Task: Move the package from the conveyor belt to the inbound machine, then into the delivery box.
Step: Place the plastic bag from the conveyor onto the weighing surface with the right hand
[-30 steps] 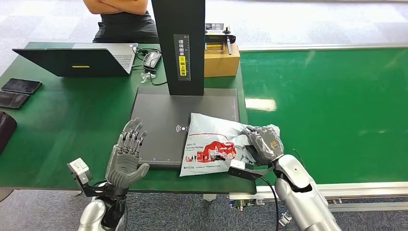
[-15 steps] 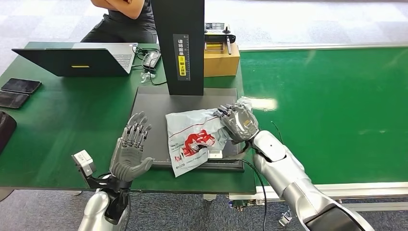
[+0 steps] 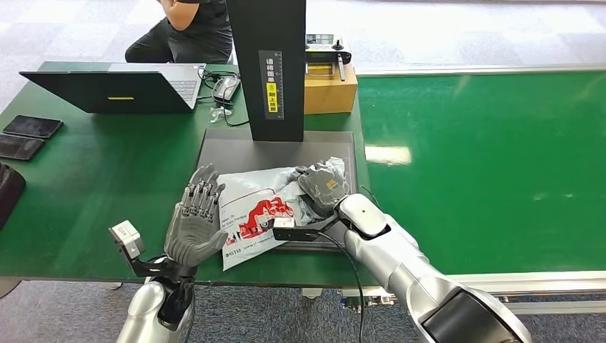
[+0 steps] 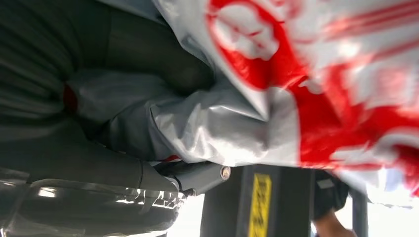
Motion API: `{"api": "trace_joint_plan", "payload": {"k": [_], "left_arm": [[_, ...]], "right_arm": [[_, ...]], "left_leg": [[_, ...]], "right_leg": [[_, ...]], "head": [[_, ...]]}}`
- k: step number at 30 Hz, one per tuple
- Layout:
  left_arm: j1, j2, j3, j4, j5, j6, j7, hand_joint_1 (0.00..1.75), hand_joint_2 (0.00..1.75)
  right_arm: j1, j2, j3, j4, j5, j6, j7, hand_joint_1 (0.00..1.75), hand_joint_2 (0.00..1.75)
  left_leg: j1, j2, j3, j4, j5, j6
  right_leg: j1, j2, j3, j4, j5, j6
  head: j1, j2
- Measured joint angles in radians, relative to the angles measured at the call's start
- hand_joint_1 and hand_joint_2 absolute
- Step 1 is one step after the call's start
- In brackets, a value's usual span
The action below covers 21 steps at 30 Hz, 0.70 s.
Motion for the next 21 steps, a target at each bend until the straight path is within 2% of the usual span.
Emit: {"api": "trace_joint_plan", "payload": {"k": [4,10,17,21], "left_arm": [[0.012,0.002,0.001,-0.002,-0.004,0.000,0.011,0.00,1.75],[0.017,0.002,0.003,-0.003,-0.009,0.001,0.027,0.00,1.75],[0.022,0.002,0.006,-0.003,-0.008,0.007,0.028,0.00,1.75],[0.024,0.003,0.008,-0.003,-0.003,0.010,0.028,0.00,1.75]], "right_arm": [[0.000,0.007,0.003,0.049,-0.049,-0.018,0.017,0.00,1.75],[0.011,0.006,-0.031,0.066,-0.160,-0.087,-0.049,0.00,1.75],[0.065,-0.007,-0.133,0.015,-0.368,-0.216,-0.231,0.00,1.75],[0.102,-0.014,-0.196,-0.052,-0.503,-0.218,-0.317,0.00,1.75]], "left_leg": [[0.000,0.000,0.000,0.000,0.000,0.000],[0.000,0.000,0.000,0.000,0.000,0.000],[0.000,0.000,0.000,0.000,0.000,0.000],[0.000,0.000,0.000,0.000,0.000,0.000]], "right_leg": [[0.000,0.000,0.000,0.000,0.000,0.000],[0.000,0.000,0.000,0.000,0.000,0.000],[0.000,0.000,0.000,0.000,0.000,0.000],[0.000,0.000,0.000,0.000,0.000,0.000]], "head": [[0.000,0.000],[0.000,0.000],[0.000,0.000],[0.000,0.000]]}}
